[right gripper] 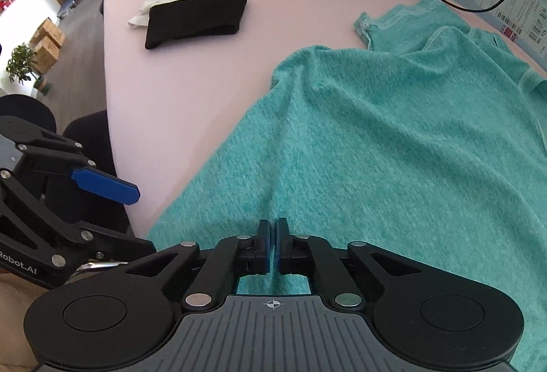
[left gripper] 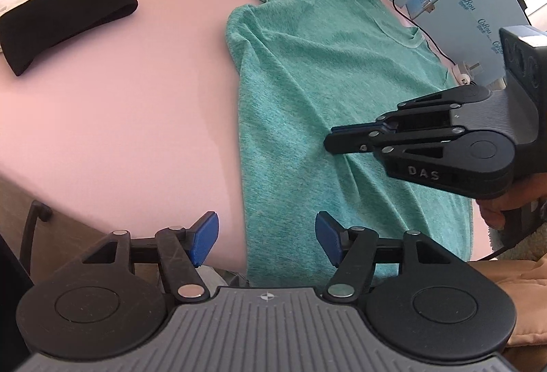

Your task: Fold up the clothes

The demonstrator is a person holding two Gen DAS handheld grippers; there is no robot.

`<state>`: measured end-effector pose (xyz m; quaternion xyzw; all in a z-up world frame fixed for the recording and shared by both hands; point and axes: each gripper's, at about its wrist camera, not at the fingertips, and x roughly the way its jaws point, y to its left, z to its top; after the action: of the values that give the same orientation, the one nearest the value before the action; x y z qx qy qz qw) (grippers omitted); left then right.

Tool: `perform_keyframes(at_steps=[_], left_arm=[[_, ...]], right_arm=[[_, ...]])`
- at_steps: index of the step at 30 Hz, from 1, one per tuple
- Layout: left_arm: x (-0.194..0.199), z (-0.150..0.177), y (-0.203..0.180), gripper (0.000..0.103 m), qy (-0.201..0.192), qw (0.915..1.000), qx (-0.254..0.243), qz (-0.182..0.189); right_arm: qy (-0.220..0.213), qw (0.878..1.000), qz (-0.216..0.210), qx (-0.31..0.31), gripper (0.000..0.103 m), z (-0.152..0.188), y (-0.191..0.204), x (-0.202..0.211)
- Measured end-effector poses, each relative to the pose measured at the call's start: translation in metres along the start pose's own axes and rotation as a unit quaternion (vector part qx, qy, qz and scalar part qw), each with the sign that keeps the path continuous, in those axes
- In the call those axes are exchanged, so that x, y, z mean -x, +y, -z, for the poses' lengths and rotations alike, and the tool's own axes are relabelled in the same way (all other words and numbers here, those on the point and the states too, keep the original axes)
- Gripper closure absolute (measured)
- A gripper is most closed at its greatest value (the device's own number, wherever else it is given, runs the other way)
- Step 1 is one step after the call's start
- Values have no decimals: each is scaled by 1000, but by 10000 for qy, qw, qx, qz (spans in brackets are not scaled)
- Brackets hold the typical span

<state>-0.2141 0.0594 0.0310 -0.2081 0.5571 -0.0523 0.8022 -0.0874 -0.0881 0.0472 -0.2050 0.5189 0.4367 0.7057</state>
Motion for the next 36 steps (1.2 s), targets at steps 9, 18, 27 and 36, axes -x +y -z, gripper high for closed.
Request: perform_keyframes(at_steps=[9, 18, 27, 36], left_arm=[[-7, -4, -16, 37, 83, 9999, -142, 10], [-24, -12, -41, 36, 338, 9980, -507, 139], [-36, -13, -55, 34, 537, 9962, -665, 181], [-37, -4, -68, 34, 631, 9939, -825, 371]], right_arm=[[-404, 9936, 186, -1035, 102, 28, -41, 61], [-15, 9717, 819, -2214, 102, 91, -101, 66], [53, 9637, 1394, -2278, 94, 103, -117, 68], [-267, 9962, -281, -779, 72, 35, -39, 51]])
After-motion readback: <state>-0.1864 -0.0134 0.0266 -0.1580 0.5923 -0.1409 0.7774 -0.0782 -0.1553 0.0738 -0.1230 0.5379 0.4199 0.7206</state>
